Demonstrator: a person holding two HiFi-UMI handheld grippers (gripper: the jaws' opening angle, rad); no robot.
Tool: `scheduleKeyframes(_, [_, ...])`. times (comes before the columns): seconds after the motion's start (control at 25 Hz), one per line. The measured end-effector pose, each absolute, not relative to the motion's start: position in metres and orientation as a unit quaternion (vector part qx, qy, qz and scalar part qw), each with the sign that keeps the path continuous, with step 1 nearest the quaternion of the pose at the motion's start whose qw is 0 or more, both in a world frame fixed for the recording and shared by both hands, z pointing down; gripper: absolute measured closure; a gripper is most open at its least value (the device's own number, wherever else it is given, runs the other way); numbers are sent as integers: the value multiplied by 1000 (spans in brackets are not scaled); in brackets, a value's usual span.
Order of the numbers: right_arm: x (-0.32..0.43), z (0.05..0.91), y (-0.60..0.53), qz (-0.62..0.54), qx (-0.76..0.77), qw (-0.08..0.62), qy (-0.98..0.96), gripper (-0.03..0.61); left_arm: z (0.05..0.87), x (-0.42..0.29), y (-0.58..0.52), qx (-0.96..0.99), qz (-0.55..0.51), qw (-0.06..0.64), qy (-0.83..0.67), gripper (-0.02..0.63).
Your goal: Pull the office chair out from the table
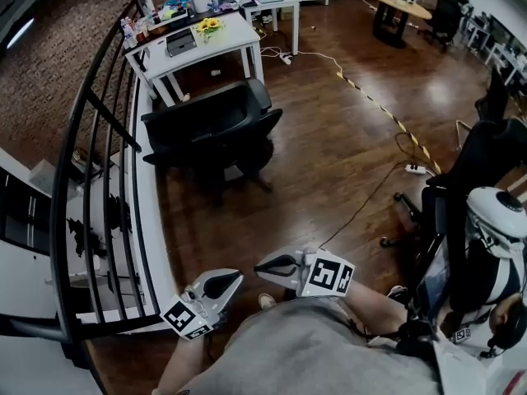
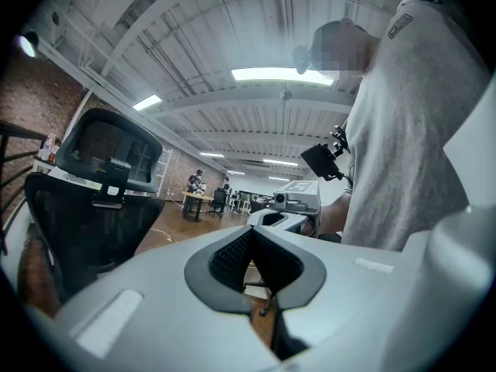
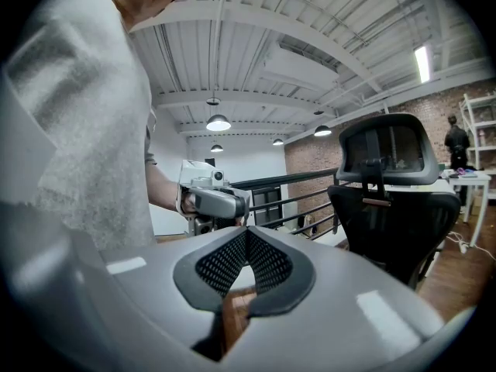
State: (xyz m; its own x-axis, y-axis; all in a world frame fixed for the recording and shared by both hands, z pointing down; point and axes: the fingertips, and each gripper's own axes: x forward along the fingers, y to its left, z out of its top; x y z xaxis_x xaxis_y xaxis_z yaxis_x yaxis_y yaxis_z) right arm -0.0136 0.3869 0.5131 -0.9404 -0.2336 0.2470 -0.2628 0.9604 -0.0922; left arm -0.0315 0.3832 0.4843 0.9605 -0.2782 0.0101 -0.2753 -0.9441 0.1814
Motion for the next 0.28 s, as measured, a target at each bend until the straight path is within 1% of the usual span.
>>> scheduleKeyframes(0.28, [-13, 514, 384, 62, 126, 116, -983, 572, 485, -30, 380, 986, -9, 93, -140, 612])
